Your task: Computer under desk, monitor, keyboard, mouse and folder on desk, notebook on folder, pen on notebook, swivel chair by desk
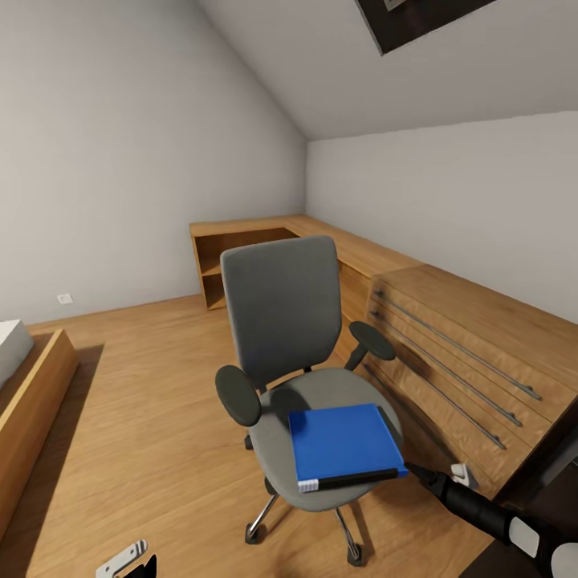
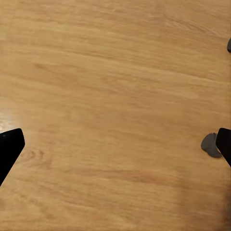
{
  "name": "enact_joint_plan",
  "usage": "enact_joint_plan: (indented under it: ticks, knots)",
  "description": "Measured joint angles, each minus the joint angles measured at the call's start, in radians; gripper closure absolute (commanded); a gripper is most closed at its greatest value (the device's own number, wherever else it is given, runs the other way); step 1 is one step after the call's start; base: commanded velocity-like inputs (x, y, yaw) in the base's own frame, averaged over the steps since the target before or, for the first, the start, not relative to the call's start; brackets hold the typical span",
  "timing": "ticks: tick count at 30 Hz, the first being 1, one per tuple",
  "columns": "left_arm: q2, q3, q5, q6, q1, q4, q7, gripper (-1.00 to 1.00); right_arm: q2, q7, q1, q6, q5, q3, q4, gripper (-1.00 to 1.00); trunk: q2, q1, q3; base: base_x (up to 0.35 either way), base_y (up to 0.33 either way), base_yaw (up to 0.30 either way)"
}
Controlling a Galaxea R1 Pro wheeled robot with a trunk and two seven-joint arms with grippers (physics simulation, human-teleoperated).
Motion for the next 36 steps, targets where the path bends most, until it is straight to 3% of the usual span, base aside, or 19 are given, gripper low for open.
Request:
enact_joint_plan:
  ticks: [9, 13, 36]
  knots:
    - [0.0, 0.0, 0.0, 0.0, 0.0, 0.0, 0.0, -1.0, 0.003, 0.0, 0.0, -0.001, 0.004, 0.0, 0.0, -1.0, 0.0, 0.0, 0.0, 0.0, 0.0, 0.0]
    - [0.0, -0.001, 0.0, 0.0, 0.0, 0.0, 0.0, -1.0, 0.002, 0.0, 0.0, -0.001, 0.004, 0.0, 0.0, -1.0, -0.028, 0.015, -0.012, 0.0, 0.0, 0.0]
    - [0.001, 0.004, 0.002, 0.0, 0.0, 0.0, 0.0, -1.0, 0.01, -0.001, 0.0, -0.028, 0.006, -0.001, 0.001, -1.0, -0.028, 0.015, -0.013, 0.0, 0.033, 0.0]
